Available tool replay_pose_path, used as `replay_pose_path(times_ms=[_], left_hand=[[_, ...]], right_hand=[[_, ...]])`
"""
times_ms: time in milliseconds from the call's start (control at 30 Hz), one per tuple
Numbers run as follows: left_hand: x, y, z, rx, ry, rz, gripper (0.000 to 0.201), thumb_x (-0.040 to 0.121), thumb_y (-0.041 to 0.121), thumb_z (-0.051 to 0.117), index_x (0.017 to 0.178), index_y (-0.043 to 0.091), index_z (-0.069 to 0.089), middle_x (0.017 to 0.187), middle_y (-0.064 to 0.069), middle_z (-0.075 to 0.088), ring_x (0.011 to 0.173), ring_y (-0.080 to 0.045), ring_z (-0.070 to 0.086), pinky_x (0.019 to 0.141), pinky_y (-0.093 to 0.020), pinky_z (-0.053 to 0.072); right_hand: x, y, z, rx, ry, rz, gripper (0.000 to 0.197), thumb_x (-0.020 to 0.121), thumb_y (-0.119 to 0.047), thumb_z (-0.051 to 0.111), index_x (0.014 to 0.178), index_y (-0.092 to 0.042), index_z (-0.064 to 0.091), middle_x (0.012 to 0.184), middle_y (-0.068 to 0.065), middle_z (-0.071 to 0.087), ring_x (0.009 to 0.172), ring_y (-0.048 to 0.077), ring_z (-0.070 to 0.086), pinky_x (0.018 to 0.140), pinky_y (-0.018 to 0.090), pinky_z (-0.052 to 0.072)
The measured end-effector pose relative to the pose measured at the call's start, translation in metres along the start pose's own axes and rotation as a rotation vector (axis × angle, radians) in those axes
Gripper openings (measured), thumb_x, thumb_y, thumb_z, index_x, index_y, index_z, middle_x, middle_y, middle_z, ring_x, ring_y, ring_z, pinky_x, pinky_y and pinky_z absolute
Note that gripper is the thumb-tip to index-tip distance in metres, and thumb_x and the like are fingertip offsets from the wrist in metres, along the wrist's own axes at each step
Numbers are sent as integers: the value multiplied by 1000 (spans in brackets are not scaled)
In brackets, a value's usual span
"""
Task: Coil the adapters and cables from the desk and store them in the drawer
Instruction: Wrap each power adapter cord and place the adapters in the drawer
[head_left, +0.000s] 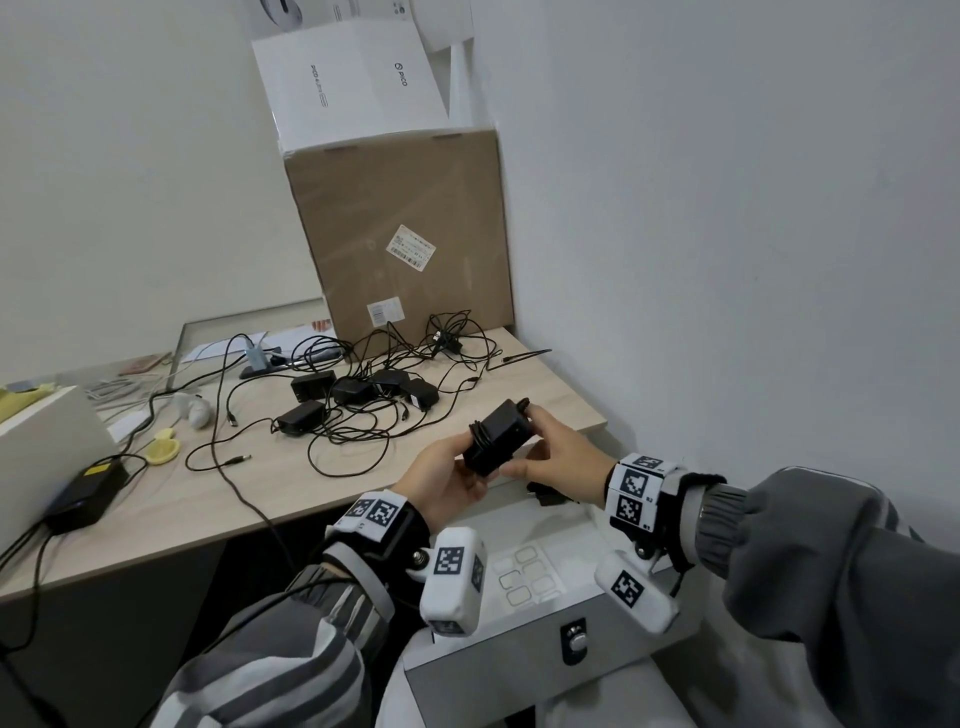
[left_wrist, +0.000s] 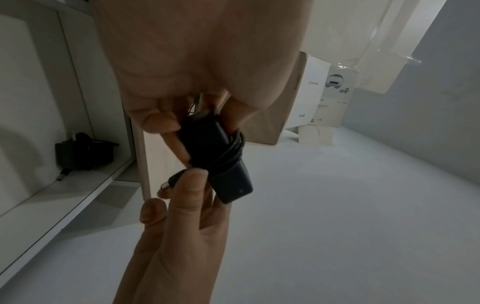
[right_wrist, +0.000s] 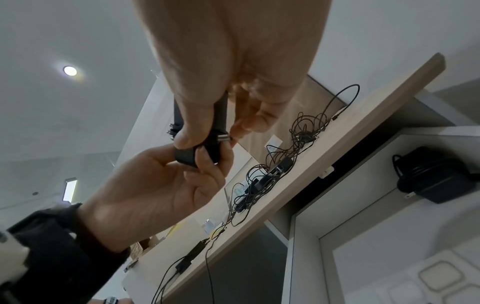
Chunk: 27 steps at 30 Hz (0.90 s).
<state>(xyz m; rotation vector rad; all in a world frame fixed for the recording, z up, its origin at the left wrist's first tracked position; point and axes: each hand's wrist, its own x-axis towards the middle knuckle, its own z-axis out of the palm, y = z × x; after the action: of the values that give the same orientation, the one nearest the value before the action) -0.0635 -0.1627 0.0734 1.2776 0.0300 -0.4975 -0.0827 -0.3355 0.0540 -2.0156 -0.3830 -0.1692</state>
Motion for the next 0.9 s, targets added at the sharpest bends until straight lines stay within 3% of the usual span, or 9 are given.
replay_pose_path(times_ms=[67, 133, 267, 433, 567, 667, 733, 800, 900], left_hand=[[1, 2, 1, 2, 12, -16, 24, 99, 23, 43, 94, 6, 59, 69, -7, 51, 46, -11, 51, 40, -17, 38], [1, 3, 2, 12, 34, -13, 23, 99, 24, 46, 92, 7, 59, 64, -6, 52, 45, -11, 51, 39, -16, 37], [1, 6, 4, -8, 78, -11, 21, 99, 22, 47, 97, 4, 59, 66, -8, 54, 41, -13, 54, 36, -15, 37], [2, 4, 4, -50, 57, -73, 26, 99, 18, 47, 113, -4, 51, 86, -15, 54, 65, -23, 56, 38, -17, 47], [0, 5, 4, -139, -61, -70, 28, 95, 22, 51, 110, -2, 55, 90, -18, 60, 66, -22, 63, 54, -21, 57], [-1, 4, 4, 41, -104, -28, 24, 91, 28, 59, 108, 11, 61, 93, -10, 62, 68, -13, 59, 54, -19, 50], [2, 0, 3, 147, -95, 34, 34, 87, 26, 67, 118, 16, 58, 103, -5, 63, 76, -11, 57, 60, -20, 44], [5, -5, 4, 179, -51, 77, 50, 83, 22, 72, 129, 16, 52, 111, -5, 61, 84, -11, 55, 64, -23, 41], [6, -11, 8, 206, -36, 102, 48, 84, 25, 71, 129, 18, 54, 107, -1, 59, 90, -11, 50, 71, -25, 38]], right_hand=[[1, 1, 0, -4, 30, 19, 91, 73, -36, 79, 145, -31, 24, 136, -12, 41, 91, 13, 63, 88, 36, 53], [0, 0, -2, 12, 41, 13, 109, 71, -37, 80, 150, -34, 4, 143, -18, 21, 110, 10, 56, 97, 30, 47], [1, -2, -2, -128, 23, -122, 81, 80, -32, 74, 143, -38, 25, 149, -12, 22, 132, 4, 32, 107, 28, 37], [1, 6, -3, -193, 42, -111, 57, 72, -37, 79, 122, -34, 51, 119, -7, 52, 104, 7, 55, 93, 26, 48], [2, 12, -3, 103, 189, 128, 46, 67, -41, 78, 106, -26, 61, 97, 0, 65, 85, 18, 66, 86, 37, 55], [5, 0, -2, 544, 219, 372, 25, 83, -27, 69, 98, -9, 59, 77, 7, 57, 61, 18, 55, 68, 34, 54], [6, -9, -6, 750, 186, 524, 21, 87, -31, 59, 90, -11, 55, 70, 4, 49, 54, 14, 43, 54, 25, 46], [7, -12, -10, 874, 142, 620, 26, 84, -37, 57, 91, -12, 53, 70, 3, 49, 53, 12, 37, 46, 21, 44], [9, -13, -11, 888, 105, 688, 34, 82, -41, 57, 96, -9, 53, 72, 5, 51, 47, 11, 40, 42, 17, 42]])
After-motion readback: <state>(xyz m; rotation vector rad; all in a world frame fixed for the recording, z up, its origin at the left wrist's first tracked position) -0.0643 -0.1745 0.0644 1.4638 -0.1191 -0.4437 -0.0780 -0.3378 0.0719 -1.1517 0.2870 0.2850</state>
